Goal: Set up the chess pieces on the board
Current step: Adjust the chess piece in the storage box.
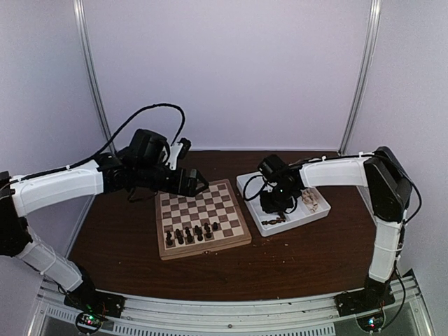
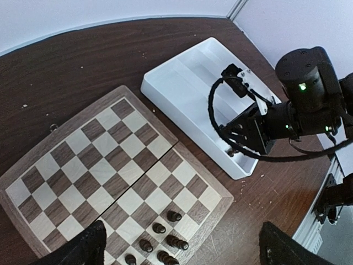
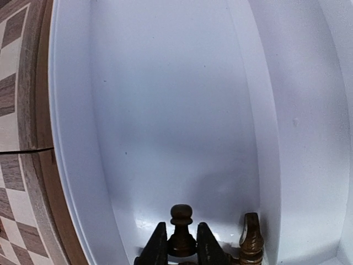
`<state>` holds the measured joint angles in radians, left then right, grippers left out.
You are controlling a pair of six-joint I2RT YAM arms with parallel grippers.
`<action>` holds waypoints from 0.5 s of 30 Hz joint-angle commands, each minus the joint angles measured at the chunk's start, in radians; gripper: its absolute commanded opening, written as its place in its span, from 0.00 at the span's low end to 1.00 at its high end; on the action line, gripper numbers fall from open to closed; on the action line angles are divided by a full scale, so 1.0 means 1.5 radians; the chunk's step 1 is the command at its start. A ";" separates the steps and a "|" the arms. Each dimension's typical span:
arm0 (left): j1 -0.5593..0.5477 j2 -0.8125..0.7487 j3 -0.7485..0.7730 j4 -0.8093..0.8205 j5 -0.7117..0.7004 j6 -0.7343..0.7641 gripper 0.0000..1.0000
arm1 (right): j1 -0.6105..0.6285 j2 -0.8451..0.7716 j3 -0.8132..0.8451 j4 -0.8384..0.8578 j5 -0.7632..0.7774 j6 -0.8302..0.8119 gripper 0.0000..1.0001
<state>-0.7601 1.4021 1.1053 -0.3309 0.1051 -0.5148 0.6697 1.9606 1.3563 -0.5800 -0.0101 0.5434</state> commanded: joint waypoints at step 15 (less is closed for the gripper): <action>0.057 0.164 0.177 -0.062 0.177 -0.059 0.92 | -0.008 -0.087 -0.104 0.158 0.008 -0.124 0.28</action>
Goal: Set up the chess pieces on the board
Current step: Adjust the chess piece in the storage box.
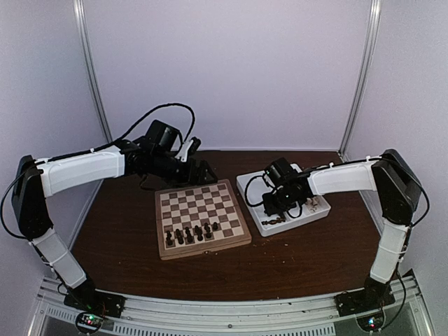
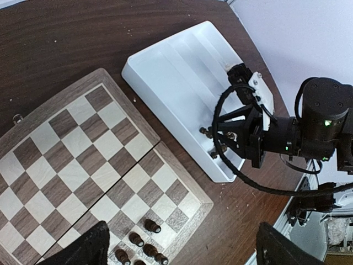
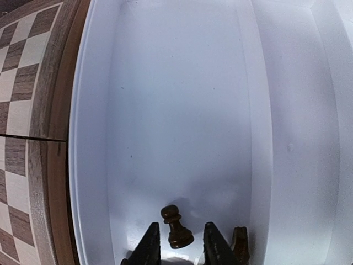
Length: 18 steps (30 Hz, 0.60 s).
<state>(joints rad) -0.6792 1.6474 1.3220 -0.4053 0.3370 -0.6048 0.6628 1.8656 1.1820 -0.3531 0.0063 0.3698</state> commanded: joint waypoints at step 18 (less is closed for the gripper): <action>0.003 -0.005 0.026 -0.021 0.034 0.018 0.92 | -0.010 0.069 0.055 -0.094 -0.060 -0.058 0.33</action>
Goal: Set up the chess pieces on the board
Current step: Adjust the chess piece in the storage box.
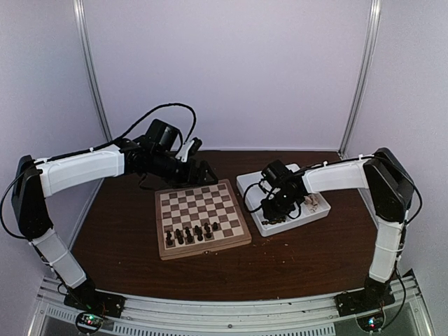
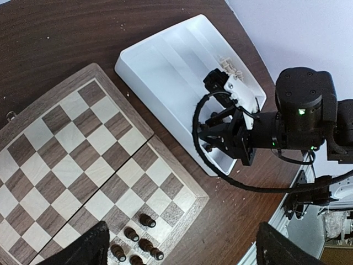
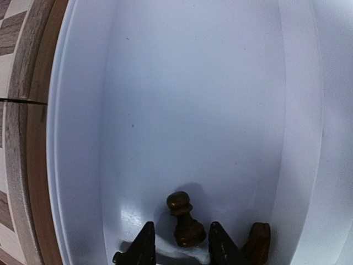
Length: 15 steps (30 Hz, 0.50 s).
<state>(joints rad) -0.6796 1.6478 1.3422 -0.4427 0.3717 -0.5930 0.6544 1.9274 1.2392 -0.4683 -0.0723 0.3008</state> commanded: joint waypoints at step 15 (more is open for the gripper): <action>0.003 0.015 0.025 0.001 0.028 0.006 0.92 | -0.017 -0.003 -0.005 0.031 -0.017 -0.018 0.11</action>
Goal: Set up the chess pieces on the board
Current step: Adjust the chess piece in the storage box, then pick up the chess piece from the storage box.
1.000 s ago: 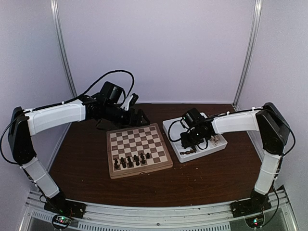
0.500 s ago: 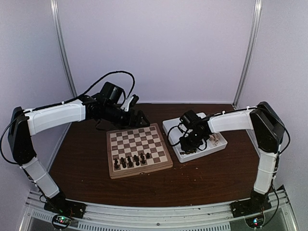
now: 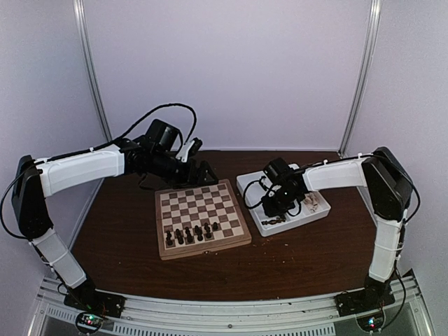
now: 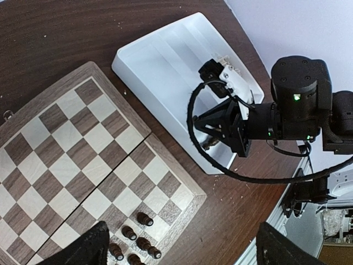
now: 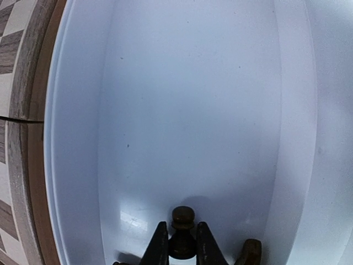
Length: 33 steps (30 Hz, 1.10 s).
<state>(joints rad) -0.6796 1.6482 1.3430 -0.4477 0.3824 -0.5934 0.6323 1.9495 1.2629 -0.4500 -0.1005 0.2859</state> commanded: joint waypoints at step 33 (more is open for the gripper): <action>-0.038 0.290 0.287 0.000 0.197 -0.099 0.64 | -0.004 -0.225 -0.249 0.380 -0.015 -0.067 0.11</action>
<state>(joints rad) -0.7090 2.0403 1.7004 -0.4721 0.6220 -0.7174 0.6312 1.6245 0.9039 0.0826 -0.1120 0.2184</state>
